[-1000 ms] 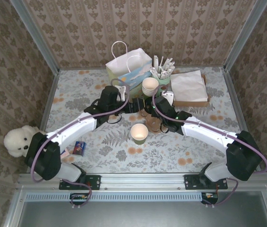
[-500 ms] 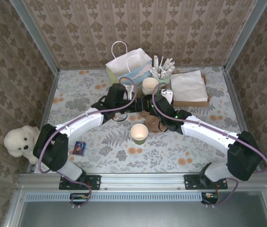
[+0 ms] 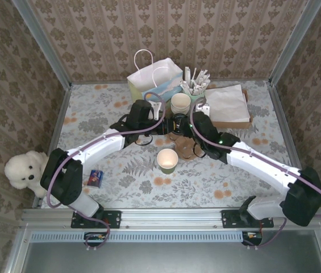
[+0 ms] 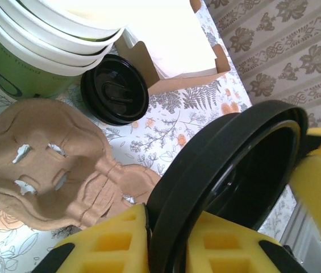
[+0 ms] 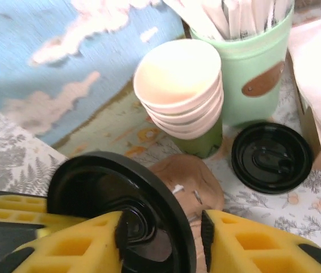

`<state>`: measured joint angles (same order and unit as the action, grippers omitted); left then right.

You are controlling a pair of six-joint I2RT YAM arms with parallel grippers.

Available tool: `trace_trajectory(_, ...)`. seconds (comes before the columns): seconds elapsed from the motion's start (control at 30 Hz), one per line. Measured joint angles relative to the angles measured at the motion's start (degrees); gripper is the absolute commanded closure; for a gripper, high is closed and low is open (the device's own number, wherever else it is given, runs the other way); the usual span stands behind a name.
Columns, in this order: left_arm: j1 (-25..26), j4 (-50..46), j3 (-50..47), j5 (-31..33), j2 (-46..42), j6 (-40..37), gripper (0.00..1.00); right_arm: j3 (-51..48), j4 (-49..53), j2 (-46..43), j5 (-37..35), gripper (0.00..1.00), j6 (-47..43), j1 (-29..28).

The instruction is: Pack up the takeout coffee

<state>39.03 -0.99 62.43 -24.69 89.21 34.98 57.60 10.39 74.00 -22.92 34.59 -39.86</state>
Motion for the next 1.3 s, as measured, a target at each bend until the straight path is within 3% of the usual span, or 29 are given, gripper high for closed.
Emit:
trace_trajectory(0.1,-0.1,-0.5,0.0,-0.1,0.0,-2.1,0.84,-1.7,-1.1,-4.0,6.5,0.19,-3.0,3.4)
trace_trajectory(0.17,-0.3,-1.2,0.0,-0.4,-0.2,-4.1,0.84,-2.8,-1.2,-6.6,13.5,0.14,-5.2,7.3)
trace_trajectory(0.27,-1.0,-3.1,0.3,-1.5,-0.9,-8.2,0.85,-3.3,-0.8,-8.9,24.7,0.13,-9.8,13.0)
trace_trajectory(0.37,-2.2,-4.2,1.2,-4.0,-1.5,-12.5,0.85,-3.2,1.0,-9.9,33.9,0.15,-16.7,14.9)
trace_trajectory(0.5,-3.6,-6.2,3.2,-8.0,-1.7,-17.1,0.86,-2.3,5.5,-9.2,42.3,0.21,-24.3,14.8)
trace_trajectory(0.63,-3.9,-6.9,3.8,-10.5,-2.4,-19.8,0.86,0.1,6.6,-6.9,45.7,0.33,-27.0,14.8)
trace_trajectory(0.87,-3.9,-7.0,3.8,-12.8,-4.5,-21.4,0.85,0.9,3.1,-3.7,48.6,0.53,-25.0,14.8)
trace_trajectory(1.3,-3.9,-7.0,3.8,-13.7,-5.7,-21.6,0.85,1.0,-1.1,-2.4,52.1,0.73,-22.5,14.8)
